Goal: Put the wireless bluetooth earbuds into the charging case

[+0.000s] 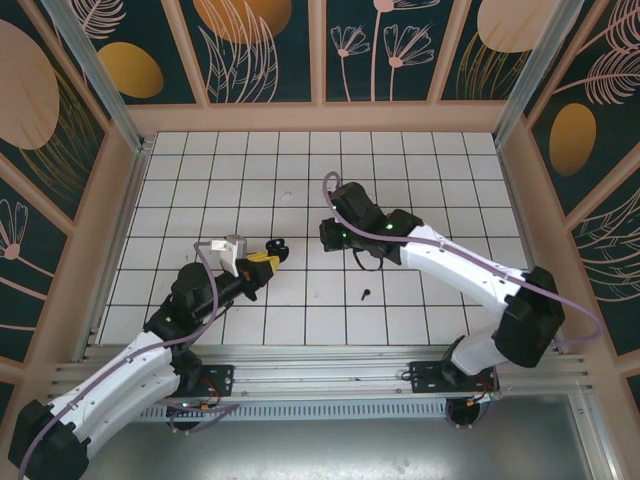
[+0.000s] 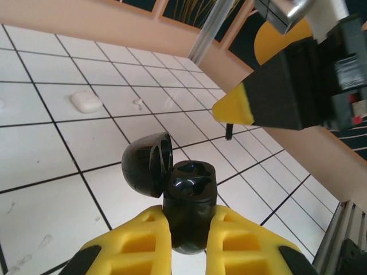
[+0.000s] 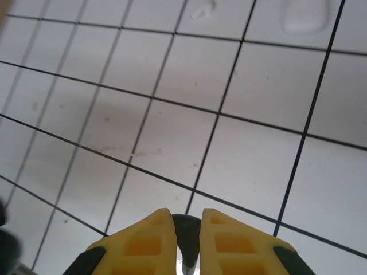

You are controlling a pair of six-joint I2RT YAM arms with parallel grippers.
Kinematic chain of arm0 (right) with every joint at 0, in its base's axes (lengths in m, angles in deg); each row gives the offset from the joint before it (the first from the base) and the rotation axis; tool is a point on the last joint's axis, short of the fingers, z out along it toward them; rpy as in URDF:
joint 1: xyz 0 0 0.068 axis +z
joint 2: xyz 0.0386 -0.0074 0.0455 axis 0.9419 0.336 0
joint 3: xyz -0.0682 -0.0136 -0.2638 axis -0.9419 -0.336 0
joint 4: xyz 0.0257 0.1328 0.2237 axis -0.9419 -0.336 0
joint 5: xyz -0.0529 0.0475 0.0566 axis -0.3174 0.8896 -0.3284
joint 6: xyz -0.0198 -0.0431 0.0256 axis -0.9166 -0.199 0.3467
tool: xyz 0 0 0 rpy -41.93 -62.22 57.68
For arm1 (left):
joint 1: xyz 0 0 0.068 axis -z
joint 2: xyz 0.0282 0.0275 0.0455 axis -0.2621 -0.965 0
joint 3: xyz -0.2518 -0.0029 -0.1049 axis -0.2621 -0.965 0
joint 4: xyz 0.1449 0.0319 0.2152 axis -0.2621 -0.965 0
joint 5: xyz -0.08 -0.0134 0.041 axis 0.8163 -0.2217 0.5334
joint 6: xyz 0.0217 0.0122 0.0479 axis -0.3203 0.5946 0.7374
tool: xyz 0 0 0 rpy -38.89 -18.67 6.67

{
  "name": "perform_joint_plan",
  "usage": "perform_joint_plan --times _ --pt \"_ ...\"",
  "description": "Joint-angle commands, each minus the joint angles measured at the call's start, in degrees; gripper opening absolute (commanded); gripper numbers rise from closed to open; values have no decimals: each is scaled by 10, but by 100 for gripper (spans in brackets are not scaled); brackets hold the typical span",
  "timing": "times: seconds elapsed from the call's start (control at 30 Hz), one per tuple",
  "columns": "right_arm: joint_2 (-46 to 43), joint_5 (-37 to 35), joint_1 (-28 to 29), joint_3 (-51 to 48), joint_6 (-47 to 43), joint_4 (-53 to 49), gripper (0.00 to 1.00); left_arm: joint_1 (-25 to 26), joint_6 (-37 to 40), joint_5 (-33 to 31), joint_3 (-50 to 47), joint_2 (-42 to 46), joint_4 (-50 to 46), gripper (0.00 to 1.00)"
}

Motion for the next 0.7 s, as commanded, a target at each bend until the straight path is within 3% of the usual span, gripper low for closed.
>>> perform_joint_plan --times 0.0,0.4,0.67 --pt "-47 8 6 -18 -19 45 12 3 23 22 10 -6 61 5" --pt "-152 79 20 -61 -66 140 11 3 54 58 11 -56 136 0" --pt "-181 143 26 -62 -82 184 10 3 83 91 30 -113 135 0"
